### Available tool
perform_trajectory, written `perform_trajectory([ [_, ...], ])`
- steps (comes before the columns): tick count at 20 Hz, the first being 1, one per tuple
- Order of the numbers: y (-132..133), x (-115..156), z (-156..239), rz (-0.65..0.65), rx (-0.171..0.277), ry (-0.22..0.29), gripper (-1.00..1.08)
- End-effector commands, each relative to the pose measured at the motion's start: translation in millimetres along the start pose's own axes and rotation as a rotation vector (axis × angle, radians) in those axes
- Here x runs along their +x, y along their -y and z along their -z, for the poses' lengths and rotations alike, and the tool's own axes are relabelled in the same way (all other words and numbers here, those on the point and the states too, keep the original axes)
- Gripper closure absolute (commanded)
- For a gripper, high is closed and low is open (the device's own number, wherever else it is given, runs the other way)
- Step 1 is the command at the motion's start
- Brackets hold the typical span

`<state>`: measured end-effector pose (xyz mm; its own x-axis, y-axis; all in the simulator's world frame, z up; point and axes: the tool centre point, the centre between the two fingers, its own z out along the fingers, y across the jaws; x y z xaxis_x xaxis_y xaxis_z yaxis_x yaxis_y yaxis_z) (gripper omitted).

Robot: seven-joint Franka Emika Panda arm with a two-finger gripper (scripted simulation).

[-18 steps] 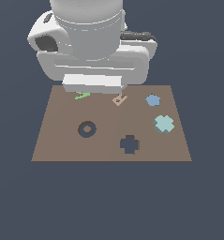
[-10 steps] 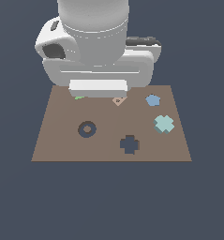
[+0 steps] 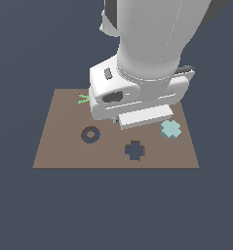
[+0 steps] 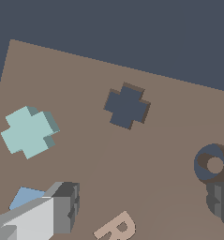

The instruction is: Insert a designated object into the corresponding slot on a board.

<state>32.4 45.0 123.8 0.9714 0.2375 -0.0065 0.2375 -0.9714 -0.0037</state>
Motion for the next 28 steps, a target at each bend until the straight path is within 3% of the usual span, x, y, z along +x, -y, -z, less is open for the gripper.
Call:
perform_trajectory([
  [1,27.3,12.5,-16.7,0.107,0.001,-0.001,-0.92],
  [8,93.5,29.7,-55.0,0.357,-0.002,-0.005,-0.92],
  [13,120.8,31.3,-70.3,0.458,-0.004,-0.006,-0.92],
  [28,127.1,30.3,-94.1,0.483,-0.005,-0.005,-0.92],
])
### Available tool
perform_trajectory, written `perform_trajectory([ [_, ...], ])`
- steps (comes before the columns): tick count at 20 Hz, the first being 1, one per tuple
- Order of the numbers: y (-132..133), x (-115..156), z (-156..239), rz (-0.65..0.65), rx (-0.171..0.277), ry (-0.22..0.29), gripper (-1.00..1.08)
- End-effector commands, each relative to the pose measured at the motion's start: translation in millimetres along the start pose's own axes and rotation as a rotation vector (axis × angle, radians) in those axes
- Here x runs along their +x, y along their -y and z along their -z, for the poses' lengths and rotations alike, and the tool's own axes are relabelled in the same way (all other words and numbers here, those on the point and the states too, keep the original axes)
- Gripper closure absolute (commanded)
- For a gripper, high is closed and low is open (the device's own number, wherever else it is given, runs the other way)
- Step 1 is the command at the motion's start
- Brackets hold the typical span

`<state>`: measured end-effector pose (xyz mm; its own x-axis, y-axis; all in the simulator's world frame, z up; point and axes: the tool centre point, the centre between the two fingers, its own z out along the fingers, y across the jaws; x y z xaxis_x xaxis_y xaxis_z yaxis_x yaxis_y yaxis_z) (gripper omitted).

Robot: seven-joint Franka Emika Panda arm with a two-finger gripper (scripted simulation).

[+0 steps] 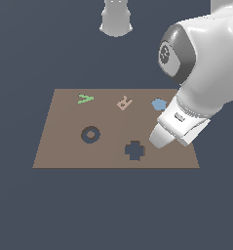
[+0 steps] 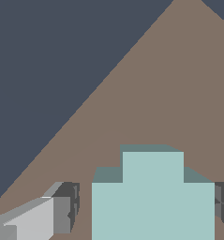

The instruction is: Insert a designated object into the corresponding slot on a board.

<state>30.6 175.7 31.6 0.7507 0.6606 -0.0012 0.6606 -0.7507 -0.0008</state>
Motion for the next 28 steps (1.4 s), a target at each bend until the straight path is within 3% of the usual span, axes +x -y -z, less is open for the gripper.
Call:
perform_trajectory([
  [1,-0.2,0.4,-1.6,0.001,-0.001,-0.001,1.08],
  [17,-1.4,1.6,-0.6,-0.019,-0.002,-0.002,1.08],
  [28,-9.1,11.9,0.3,-0.201,-0.001,-0.002,1.08],
])
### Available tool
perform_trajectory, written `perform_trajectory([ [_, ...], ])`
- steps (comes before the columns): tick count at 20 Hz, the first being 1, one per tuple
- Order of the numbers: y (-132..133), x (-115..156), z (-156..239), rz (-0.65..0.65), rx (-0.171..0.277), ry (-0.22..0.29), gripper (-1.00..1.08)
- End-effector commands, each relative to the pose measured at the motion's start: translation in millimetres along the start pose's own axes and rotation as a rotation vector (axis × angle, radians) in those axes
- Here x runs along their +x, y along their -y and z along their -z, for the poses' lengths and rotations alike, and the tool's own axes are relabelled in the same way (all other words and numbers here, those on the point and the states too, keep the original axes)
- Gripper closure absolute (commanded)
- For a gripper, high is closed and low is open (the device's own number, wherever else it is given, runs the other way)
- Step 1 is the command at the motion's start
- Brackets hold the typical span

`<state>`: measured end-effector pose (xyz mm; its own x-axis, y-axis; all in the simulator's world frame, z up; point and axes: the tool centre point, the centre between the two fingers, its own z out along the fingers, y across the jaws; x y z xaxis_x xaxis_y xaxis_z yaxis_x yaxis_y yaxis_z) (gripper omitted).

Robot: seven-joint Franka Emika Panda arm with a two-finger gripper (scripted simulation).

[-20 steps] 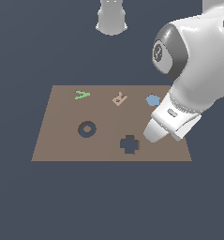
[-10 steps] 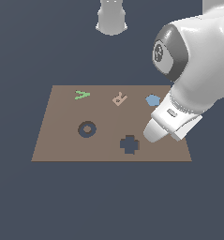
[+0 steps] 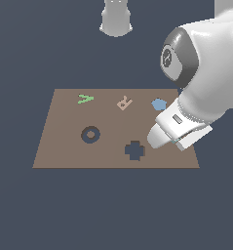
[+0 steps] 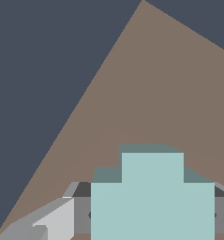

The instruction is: Insert a designated object into the corresponding slot on a board.

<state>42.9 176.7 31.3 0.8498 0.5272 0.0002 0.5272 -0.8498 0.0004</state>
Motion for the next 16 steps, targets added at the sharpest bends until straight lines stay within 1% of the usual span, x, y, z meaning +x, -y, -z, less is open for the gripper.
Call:
perform_trajectory([
  [1,-2.3,3.9,0.7,-0.06,0.0,-0.001,1.08],
  [8,-12.8,16.3,1.8,-0.289,0.0,-0.001,1.08],
  [16,-33.4,29.5,3.4,-0.631,0.0,-0.001,1.08],
])
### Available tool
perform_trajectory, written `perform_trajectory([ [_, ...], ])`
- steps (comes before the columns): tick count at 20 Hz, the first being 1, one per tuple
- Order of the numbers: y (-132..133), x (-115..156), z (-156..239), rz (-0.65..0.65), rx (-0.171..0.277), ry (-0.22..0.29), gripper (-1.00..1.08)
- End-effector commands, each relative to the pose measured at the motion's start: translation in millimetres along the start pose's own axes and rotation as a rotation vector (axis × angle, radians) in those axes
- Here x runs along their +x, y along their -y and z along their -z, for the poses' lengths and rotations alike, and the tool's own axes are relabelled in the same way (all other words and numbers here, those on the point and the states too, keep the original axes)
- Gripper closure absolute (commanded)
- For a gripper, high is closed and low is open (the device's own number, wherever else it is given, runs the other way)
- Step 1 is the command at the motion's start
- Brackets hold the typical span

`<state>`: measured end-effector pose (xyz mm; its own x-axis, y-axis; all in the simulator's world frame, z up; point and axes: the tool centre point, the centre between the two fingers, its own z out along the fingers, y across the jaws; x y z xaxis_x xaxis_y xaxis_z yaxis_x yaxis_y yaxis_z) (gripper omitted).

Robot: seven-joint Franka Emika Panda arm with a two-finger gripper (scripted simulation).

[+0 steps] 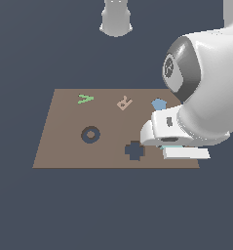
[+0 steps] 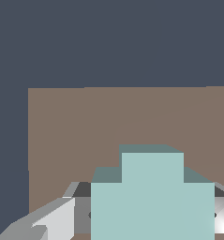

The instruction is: Insert a designated object into the corresponding slot on a board.

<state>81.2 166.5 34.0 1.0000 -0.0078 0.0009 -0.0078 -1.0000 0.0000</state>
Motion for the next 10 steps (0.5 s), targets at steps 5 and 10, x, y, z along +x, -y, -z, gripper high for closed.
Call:
perform_trajectory([
  [5,-13.3,16.4,1.7,-0.29,0.0,-0.001,1.08],
  [10,-26.5,25.7,2.7,-0.512,0.0,-0.001,1.08],
])
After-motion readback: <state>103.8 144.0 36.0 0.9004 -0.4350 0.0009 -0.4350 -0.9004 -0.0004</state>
